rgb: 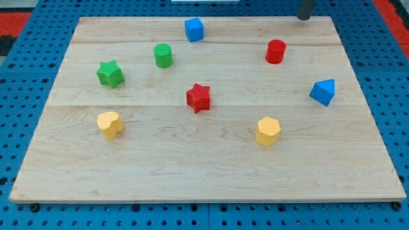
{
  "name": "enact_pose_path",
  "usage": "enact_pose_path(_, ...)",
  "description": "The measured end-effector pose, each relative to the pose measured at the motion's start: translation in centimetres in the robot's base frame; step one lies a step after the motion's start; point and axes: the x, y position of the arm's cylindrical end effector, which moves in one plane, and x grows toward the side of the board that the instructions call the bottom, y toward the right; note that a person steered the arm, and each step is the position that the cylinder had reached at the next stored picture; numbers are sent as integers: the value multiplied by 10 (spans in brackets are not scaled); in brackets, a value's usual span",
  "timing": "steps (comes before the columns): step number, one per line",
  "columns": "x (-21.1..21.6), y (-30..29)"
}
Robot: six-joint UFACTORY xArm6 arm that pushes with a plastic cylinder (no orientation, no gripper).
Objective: Move the red circle closer to the red star
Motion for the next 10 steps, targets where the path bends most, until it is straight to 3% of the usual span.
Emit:
enact_pose_path(2,24,-44)
enact_pose_path(3,103,-60)
enact_pose_path(4,118,-83)
enact_pose_path(6,104,-36)
enact_pose_path(7,148,-1)
enact_pose_path(10,141,-51)
